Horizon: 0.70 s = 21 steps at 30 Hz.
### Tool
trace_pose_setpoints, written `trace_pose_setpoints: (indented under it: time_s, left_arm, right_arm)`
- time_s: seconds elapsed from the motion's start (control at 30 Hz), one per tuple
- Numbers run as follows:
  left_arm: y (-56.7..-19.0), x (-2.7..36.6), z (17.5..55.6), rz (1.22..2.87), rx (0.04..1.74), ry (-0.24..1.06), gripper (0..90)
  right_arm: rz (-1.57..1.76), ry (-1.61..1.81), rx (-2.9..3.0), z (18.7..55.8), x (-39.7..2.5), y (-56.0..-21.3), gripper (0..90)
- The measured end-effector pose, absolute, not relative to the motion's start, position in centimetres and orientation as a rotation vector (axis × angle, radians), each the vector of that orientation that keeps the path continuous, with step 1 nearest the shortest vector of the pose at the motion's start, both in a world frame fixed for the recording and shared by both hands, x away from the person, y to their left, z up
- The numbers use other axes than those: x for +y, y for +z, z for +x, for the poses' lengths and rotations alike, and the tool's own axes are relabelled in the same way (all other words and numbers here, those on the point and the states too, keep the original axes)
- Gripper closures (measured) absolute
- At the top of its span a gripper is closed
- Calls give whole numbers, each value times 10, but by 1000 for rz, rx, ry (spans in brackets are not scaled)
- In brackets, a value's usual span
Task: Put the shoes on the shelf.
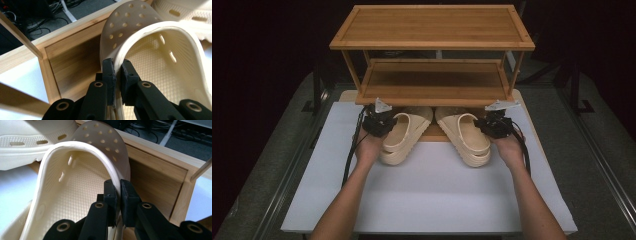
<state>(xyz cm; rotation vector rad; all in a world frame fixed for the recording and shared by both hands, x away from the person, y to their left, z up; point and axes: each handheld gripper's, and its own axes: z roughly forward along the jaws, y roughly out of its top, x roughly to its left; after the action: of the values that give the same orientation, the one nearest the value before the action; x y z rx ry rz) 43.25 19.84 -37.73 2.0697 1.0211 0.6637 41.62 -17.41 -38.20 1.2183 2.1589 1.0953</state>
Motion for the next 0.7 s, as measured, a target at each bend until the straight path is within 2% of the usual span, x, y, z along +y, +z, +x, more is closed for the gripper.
trace_pose_setpoints:
  time_s: [0.37, 0.7]
  left_arm:
    - [-383, 179, 440, 2097, 1054, 746, 835]
    - [-385, 173, 437, 2096, 1041, 746, 825]
  right_arm:
    - [1193, 1055, 2132, 427, -162, -388, 838]
    - [1217, 1030, 2126, 426, -156, -392, 833]
